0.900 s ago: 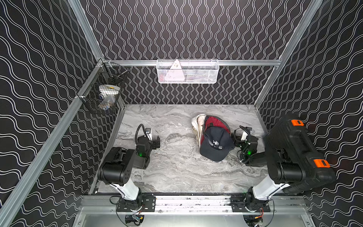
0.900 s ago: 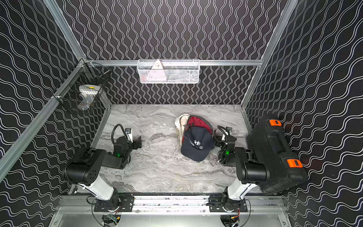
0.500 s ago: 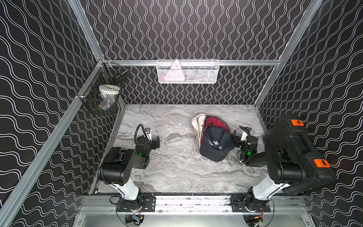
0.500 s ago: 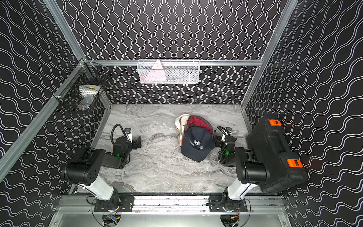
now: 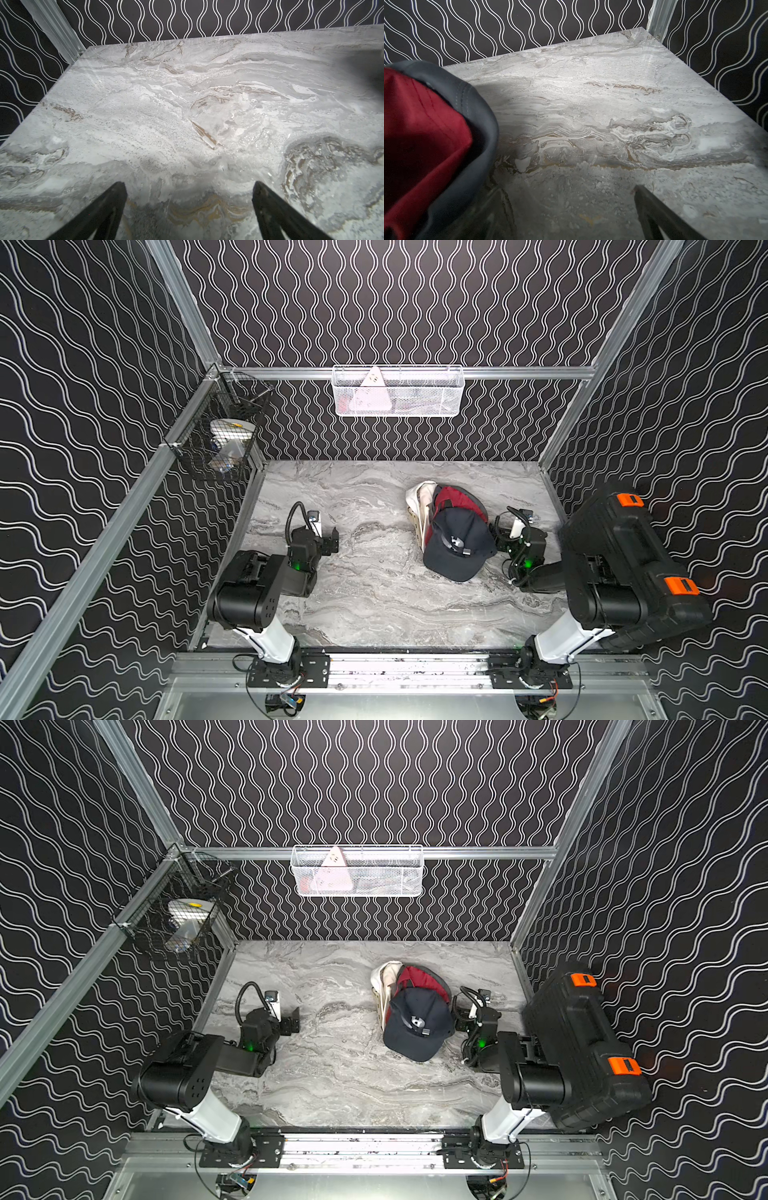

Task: Open the adjustable buckle of the baseball cap
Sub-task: Pick up the baseball cap.

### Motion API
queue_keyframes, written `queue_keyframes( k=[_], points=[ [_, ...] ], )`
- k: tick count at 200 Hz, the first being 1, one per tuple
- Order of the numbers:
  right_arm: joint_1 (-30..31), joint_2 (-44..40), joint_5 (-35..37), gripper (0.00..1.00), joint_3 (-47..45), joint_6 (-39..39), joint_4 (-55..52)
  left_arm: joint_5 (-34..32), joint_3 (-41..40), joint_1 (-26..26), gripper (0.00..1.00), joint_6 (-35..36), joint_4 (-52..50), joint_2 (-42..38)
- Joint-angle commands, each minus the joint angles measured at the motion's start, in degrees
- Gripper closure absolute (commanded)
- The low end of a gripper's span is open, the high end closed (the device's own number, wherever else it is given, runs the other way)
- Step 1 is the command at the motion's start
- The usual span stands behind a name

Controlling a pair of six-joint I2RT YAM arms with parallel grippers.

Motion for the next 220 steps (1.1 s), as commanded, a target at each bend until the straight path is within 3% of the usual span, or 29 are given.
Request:
queue_keyframes(
  k=[1,220],
  points=[
    [0.00,-0.22,0.12,0.00,-0.05,0.11,0.60,-0.15,0.45,-0.11,0.01,0.41,1.17,-0.02],
    [-0.14,-0.09,-0.18,0.00,0.21,0.38,0.42,-0.88,0.39,-0.64,0.01,0.57,1.21,-0.08]
  ],
)
